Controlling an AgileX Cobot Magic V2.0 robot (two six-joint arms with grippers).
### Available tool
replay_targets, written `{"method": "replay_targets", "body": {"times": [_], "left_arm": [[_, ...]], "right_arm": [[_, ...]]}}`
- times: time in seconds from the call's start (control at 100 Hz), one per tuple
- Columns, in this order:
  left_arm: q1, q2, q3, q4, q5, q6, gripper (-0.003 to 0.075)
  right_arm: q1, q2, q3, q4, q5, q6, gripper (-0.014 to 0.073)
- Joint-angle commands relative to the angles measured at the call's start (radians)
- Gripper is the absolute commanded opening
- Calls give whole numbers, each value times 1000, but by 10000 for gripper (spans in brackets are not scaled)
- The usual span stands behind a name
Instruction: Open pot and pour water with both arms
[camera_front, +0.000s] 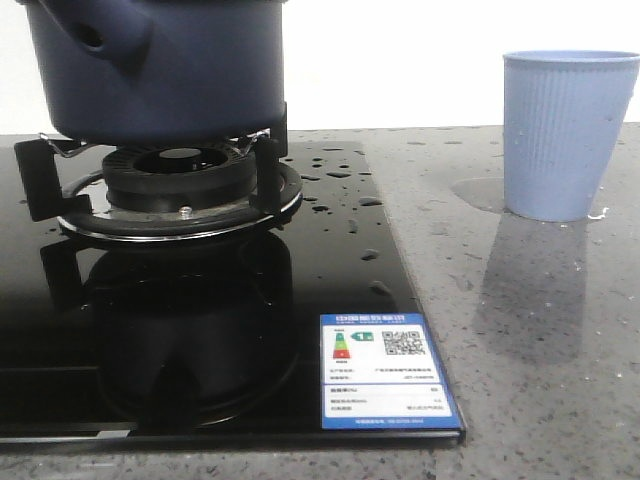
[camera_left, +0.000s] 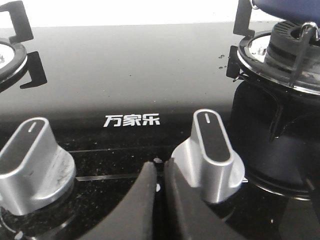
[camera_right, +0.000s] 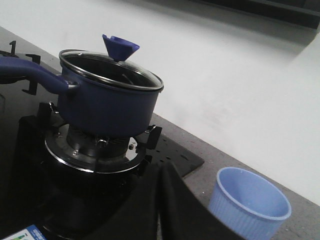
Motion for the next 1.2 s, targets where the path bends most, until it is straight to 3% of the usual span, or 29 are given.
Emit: {"method": "replay_targets", "body": {"times": [0.0,0.15,0.21,0.3,0.4,0.46,0.52,0.61,0.74,0.94,1.19], "left_arm": [[1,-22,27,1,-40,-10,-20],[1,-22,27,1,-40,-10,-20],[1,-22,27,1,-40,-10,-20],[1,-22,27,1,-40,-10,-20],[1,-22,27,1,-40,-10,-20],[1,-22,27,1,-40,-10,-20],[1,-22,27,1,-40,-10,-20],[1,-22,27,1,-40,-10,-20],[1,-22,27,1,-40,-10,-20],[1,-22,27,1,-40,-10,-20],[1,-22,27,1,-40,-10,-20]], "right_arm": [[2,10,-11,27,48,0,-67],[66,10,25,33,200,-69,-67],[81,10,45,127,277,-153,-67],[79,10,92,540,367,-431,-67],[68,10,137,1050,457,-961,-67],[62,10,160,1262,527,-1210,-67],[55,-2,187,1412,619,-1316,-67],[23,-47,238,1440,685,-1326,-67],[-46,-157,340,1440,640,-1326,-67],[-126,-338,335,1440,849,-1326,-67],[-135,-336,335,1429,913,-1328,-67]]}}
